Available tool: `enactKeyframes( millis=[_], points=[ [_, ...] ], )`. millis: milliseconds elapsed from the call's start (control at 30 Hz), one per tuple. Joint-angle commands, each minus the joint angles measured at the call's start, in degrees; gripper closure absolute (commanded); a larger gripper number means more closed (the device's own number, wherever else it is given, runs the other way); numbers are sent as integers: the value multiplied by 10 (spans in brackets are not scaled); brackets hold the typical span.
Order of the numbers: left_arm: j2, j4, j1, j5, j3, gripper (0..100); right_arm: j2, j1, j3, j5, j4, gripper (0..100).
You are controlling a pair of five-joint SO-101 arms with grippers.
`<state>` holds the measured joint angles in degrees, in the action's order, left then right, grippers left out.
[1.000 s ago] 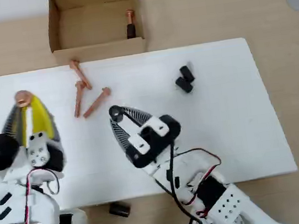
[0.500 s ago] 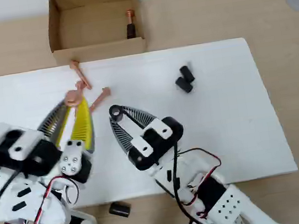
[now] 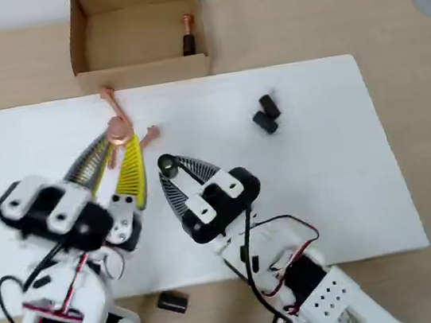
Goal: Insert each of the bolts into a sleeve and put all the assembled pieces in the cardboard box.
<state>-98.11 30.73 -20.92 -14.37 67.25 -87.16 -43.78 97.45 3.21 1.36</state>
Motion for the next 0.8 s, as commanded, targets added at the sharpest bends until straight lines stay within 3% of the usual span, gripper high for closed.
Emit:
enactKeyframes(
  millis=[0,167,433,767],
  points=[
    [-3,-18,-25,-1,12,995,-13,-7,0,-1,1,988],
    [-23,-21,-26,70,17,994,-13,-7,0,-1,2,988],
    [-66,-17,-26,76,20,994,-13,-7,0,-1,3,988],
    [-67,-18,-27,167,6,994,-9,-7,0,-1,4,988]
  ],
)
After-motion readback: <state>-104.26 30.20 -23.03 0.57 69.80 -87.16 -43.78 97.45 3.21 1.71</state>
